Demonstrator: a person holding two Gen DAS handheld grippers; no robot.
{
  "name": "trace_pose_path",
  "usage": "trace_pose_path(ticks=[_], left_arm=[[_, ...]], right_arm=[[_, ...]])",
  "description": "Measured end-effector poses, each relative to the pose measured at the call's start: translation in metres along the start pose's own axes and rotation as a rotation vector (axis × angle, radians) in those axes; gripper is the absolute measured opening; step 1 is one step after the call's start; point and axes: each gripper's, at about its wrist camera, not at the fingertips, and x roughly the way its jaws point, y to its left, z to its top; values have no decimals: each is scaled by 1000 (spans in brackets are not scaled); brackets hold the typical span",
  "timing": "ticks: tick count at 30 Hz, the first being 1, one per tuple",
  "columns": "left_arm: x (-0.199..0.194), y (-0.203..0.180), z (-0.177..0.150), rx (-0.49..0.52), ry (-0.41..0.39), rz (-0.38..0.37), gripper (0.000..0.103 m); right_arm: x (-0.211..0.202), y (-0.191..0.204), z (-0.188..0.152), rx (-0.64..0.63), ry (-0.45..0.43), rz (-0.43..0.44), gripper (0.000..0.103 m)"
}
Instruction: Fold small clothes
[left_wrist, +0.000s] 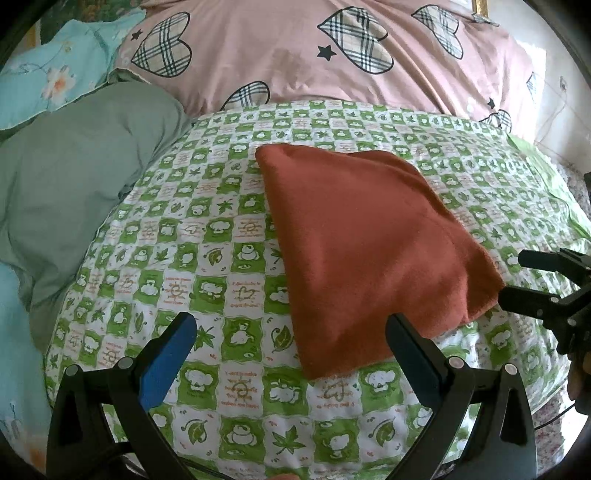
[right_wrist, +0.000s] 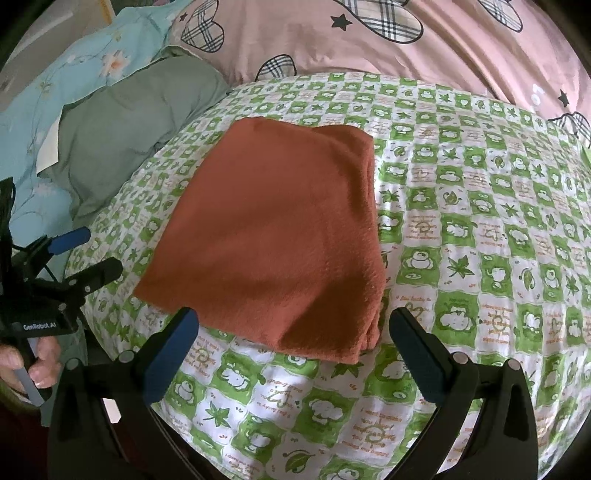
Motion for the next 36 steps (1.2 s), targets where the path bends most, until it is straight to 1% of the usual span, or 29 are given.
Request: trace_pose_path(ticks=[6,16,36], left_arm=[[-3,-5,-3,14,1,1,102],[-3,-7,-6,16,10,1,102],[3,-3,-7,10,19,-2,102]], right_arm=[[-3,0,-3,9,-4,1,103],[1,1,-7,15,15,-1,103],[6,0,-10,14,29,7,103]])
